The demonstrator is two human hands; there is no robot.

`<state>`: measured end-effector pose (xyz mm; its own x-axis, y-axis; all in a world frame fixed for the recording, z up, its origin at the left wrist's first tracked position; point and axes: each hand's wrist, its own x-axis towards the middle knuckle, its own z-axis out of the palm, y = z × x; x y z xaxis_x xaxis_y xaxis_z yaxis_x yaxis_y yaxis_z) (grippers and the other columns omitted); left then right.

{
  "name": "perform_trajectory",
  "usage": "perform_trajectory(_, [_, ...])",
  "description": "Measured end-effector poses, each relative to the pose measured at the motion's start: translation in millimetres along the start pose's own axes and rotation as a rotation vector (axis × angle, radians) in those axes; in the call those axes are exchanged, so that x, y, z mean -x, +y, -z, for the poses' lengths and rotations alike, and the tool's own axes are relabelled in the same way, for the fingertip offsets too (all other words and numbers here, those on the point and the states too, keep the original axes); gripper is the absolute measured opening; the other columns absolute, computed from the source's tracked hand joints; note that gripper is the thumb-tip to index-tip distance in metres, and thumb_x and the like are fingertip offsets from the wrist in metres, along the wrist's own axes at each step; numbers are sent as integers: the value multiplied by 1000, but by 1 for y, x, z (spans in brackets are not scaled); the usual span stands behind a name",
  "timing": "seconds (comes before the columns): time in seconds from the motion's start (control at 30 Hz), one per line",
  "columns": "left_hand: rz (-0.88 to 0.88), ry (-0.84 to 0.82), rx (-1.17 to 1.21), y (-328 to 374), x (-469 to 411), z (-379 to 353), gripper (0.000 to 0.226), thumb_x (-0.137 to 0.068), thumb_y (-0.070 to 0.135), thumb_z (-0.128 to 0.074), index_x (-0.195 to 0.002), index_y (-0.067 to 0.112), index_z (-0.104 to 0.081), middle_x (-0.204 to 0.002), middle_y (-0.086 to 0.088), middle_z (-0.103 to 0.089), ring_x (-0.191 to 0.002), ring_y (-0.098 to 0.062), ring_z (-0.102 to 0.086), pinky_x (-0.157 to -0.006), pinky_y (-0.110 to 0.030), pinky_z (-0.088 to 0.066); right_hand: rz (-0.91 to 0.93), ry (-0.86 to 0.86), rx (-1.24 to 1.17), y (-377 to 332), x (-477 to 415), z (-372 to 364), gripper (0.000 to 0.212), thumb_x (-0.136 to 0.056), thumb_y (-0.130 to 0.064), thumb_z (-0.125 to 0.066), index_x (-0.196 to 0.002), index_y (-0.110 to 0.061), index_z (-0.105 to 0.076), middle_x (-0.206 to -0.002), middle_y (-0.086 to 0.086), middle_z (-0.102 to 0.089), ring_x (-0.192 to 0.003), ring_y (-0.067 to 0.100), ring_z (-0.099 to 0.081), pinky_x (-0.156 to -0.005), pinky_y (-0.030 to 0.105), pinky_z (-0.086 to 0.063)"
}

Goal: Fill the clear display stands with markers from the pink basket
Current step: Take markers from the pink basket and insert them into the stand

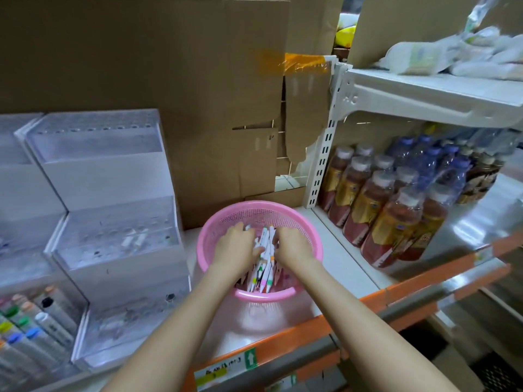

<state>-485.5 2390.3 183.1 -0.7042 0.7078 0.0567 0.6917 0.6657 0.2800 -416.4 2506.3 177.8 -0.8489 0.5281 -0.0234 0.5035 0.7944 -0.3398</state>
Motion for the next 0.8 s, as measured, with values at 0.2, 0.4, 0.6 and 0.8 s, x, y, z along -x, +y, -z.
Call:
perform_trajectory(0.2, [5,1,77,7,-5,-6,24,-89,27,-63,-100,6,-69,-100,-11,-65,-96,-27,-62,-77,-36,-49,-67,5,-70,4,-7,-10,31,-82,-1,-51,-62,-16,-34,-66,7,-48,-68,29,-52,-49,29,-32])
perform_trajectory(0.4, [-25,-13,18,13,-1,-6,24,-89,25,-61,-91,2,-65,-105,-17,-64,-107,-30,-56,-77,-34,-41,-88,4,-270,9,-5,-5,19,-78,0,-58,-95,-6,-65,-93,10,-66,-88,27,-62,-63,30,-42])
perform_trajectory(0.6, [40,-17,204,8,0,-7,27,-78,16,-65,-55,4,-56,-59,-15,-61,-70,-30,-61,-57,-33,-39,-92,2,-313,7,-1,-2,29,-73,-3,-62,-102,-6,-61,-86,8,-61,-82,25,-59,-60,30,-41])
perform_trajectory(0.8, [54,-65,316,9,0,0,28,-77,23,-72,-97,3,-66,-99,-10,-64,-102,-27,-59,-87,-38,-49,-126,-19,-379,10,-3,-3,38,-73,-11,-72,-110,-9,-66,-86,1,-60,-80,16,-59,-60,24,-41])
